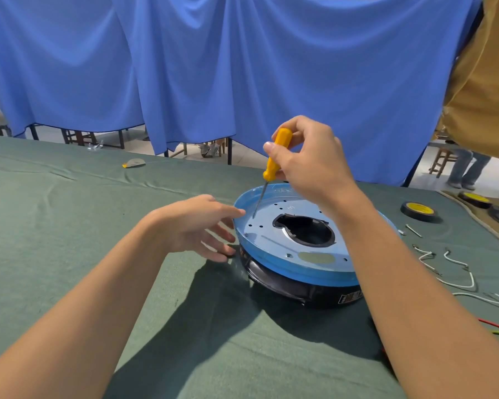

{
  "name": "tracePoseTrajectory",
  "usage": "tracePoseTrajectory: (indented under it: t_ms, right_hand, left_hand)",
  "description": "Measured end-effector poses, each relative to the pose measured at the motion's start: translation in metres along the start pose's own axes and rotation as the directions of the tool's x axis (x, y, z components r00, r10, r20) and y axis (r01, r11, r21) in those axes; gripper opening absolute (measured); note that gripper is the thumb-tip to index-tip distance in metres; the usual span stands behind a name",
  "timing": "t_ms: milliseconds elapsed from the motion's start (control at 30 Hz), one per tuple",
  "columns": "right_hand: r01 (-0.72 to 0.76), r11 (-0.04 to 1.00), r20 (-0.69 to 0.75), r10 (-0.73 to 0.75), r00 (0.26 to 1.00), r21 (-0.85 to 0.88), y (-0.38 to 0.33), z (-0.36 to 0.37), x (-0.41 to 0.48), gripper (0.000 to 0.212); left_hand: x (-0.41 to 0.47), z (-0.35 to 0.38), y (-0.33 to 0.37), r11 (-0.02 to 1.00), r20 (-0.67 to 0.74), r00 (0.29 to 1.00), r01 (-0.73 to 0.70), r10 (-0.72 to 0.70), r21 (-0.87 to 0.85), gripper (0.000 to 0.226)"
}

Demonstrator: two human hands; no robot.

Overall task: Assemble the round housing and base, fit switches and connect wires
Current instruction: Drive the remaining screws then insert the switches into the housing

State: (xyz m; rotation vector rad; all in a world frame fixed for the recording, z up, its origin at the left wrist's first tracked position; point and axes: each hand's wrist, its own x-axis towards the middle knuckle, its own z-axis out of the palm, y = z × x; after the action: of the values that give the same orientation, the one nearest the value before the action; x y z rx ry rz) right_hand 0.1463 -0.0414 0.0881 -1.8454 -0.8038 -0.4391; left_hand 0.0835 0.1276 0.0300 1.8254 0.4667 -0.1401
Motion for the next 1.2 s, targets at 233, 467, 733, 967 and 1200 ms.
tracePoseTrajectory:
  t_ms: [233,467,733,967,1200]
  right_hand:
    - [0.047,0.998,0.141,-0.041,0.989,-0.038,-0.001,0.015,-0.007,0.017]
    - [0.067,0.997,0.131,-0.06,0.99,-0.047,-0.001,0.012,-0.006,0.015]
    - [0.075,0.993,0.163,-0.059,0.985,-0.095,0.001,0.013,-0.007,0.015]
    - [0.082,0.992,0.165,-0.065,0.984,-0.098,-0.001,0.012,-0.007,0.015]
    - [0.089,0.992,0.182,-0.071,0.981,-0.094,-0.004,0.014,-0.01,0.015]
  left_hand:
    - [0.005,0.004,0.002,0.999,-0.007,1.0,0.03,-0.031,-0.024,0.023]
    - [0.006,0.002,-0.001,0.998,0.014,0.999,0.043,-0.043,-0.043,0.029]
    - [0.006,0.003,-0.001,0.998,0.005,0.999,0.044,-0.044,-0.039,0.029]
    - [0.003,0.005,0.001,0.998,-0.001,0.998,0.056,-0.056,-0.037,0.028]
    - [0.002,0.005,0.0,0.998,-0.004,0.999,0.051,-0.051,-0.037,0.028]
